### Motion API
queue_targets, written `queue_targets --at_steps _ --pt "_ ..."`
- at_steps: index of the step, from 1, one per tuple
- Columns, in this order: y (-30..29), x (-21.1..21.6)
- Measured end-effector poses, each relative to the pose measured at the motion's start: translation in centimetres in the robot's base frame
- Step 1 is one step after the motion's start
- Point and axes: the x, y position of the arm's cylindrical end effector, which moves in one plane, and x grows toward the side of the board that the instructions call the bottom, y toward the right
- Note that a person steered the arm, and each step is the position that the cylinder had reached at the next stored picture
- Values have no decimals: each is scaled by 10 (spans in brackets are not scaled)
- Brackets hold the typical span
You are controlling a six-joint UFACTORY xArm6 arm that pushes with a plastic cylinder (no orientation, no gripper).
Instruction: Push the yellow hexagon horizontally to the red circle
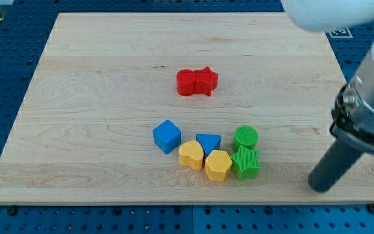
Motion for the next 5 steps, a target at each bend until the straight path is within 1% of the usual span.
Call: queue_targets --at_steps 1,3,5 --pt "-19 3" --pt "-122 3" --pt "-123 -13"
